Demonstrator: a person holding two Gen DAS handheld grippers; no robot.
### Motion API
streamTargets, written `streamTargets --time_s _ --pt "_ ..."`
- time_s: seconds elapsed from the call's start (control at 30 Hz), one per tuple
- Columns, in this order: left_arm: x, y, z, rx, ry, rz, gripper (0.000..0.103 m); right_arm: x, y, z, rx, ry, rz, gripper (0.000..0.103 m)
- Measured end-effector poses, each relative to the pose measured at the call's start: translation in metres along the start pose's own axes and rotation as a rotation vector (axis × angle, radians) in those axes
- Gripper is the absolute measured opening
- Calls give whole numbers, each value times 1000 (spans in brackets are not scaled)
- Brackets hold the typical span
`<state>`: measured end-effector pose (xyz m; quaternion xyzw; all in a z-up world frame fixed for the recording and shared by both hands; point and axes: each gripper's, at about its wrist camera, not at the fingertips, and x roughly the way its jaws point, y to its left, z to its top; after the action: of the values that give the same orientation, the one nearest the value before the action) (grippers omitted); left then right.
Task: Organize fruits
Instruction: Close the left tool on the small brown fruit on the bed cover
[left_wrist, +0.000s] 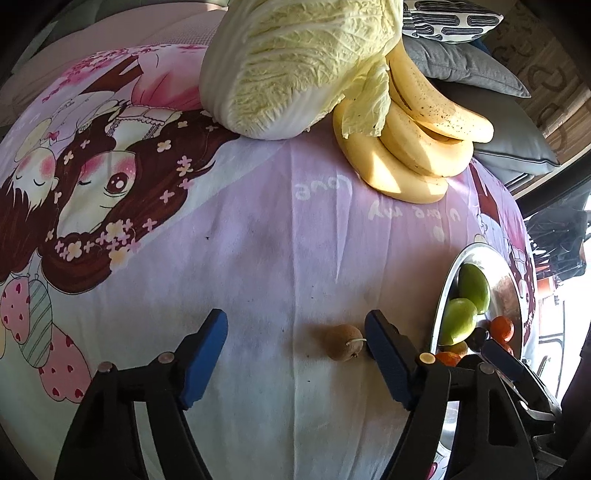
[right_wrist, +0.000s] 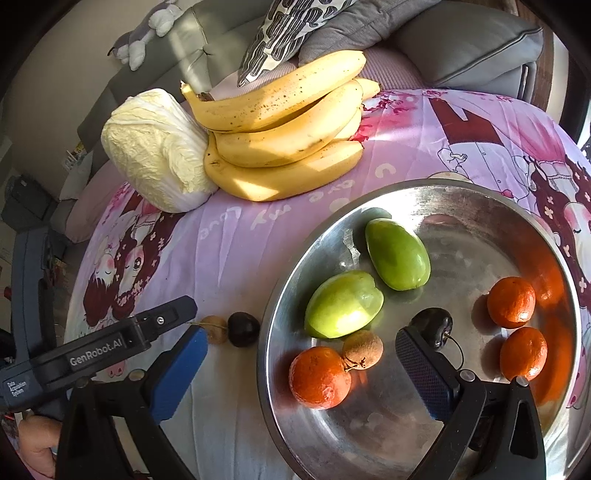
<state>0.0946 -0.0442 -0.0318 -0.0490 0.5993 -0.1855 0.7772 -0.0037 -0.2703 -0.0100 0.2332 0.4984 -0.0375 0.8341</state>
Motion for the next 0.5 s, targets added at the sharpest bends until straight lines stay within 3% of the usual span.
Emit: streamTargets --time_s 0.17,0.5 --pt "4 -9 -3 17 30 -59 62 2 3 -2 -7 4 -3 103" --pt "12 -26 -10 88 59 -91 51 3 -3 -1 23 13 -1 103"
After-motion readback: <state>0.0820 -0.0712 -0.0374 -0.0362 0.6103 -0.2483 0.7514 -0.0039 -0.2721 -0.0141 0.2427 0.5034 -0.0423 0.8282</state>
